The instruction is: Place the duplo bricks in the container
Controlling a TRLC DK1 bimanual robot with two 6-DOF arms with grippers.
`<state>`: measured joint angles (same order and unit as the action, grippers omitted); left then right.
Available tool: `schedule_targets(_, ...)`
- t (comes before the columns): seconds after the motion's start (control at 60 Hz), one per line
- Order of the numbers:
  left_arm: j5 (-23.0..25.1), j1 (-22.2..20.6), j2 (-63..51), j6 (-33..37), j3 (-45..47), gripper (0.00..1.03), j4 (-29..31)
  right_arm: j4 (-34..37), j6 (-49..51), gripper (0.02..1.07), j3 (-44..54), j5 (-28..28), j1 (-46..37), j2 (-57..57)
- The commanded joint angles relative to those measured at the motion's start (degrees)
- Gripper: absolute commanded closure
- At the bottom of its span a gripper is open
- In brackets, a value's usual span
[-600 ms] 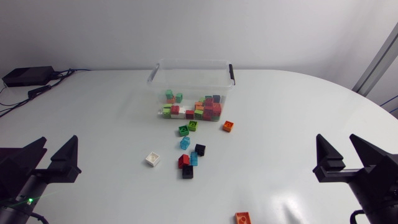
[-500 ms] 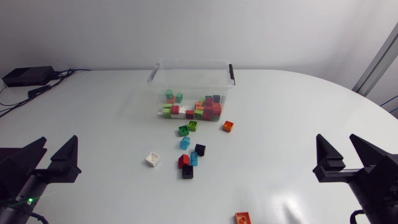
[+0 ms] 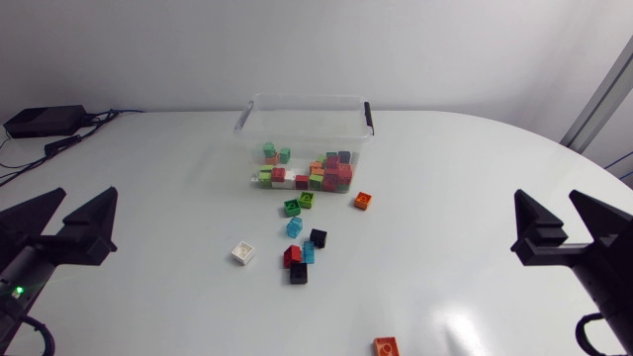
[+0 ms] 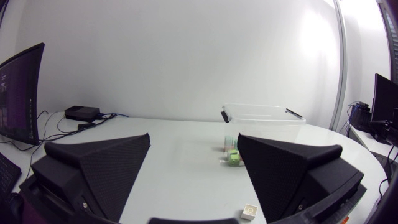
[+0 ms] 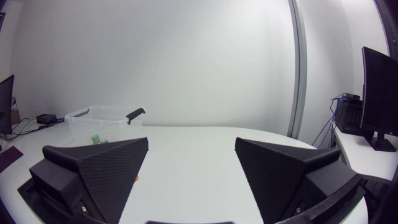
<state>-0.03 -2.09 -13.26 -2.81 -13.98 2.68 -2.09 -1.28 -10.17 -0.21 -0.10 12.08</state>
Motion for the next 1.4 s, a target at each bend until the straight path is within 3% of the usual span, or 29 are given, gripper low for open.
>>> schedule_targets(0.0, 0.12, -1.78, -7.13, 0.35, -4.48, 0.06, 0.14, -1.43, 0.31, 0.07, -3.71, 0.03, 0.27, 6.38)
schedule_targets(0.15, 0.03, -4.77, -19.88, 0.35, -10.37, 0.06, 1.1, -4.07, 0.84, 0.07, -7.05, -0.32, 0.89, 15.35)
schedule_targets(0.35, -1.55, -10.83, -39.04, 2.63, -22.67, 0.08, 12.88, -0.99, 1.37, 0.07, -12.41, -0.85, 1.59, 26.6)
schedule_targets(0.533, -1.55, -15.84, -54.77, 10.46, -33.13, 0.07, 24.3, 7.71, 6.2, 0.07, -19.27, -1.37, 1.15, 37.49)
schedule_targets(0.667, -1.55, -18.92, -63.91, 11.69, -37.7, 0.07, 28.61, 14.57, 11.3, 0.07, -25.16, -3.22, 1.77, 45.4)
schedule_targets(0.767, -1.02, -20.06, -69.1, 12.74, -39.02, 0.07, 29.05, 16.68, 17.36, 0.07, -28.5, -8.32, 1.33, 52.44)
schedule_targets(0.917, -0.23, -21.47, -75.95, 15.38, -39.9, 0.07, 29.23, 23.27, 23.95, 0.07, -35.35, -8.32, 3.35, 62.54)
schedule_targets(1.033, 1.0, -21.73, -79.82, 16.96, -40.51, 0.08, 29.23, 15.36, 29.49, 0.07, -33.68, -9.11, 6.25, 65.97)
schedule_targets(1.133, 1.7, -22.35, -82.28, 17.93, -40.87, 0.09, 28.7, 17.12, 31.34, 0.07, -37.37, -14.91, 6.6, 71.42)
schedule_targets(1.383, 1.7, -22.79, -87.99, 19.16, -42.18, 0.2, 25.97, 15.89, 36.87, 0.07, -44.49, -16.58, 7.39, 83.29)
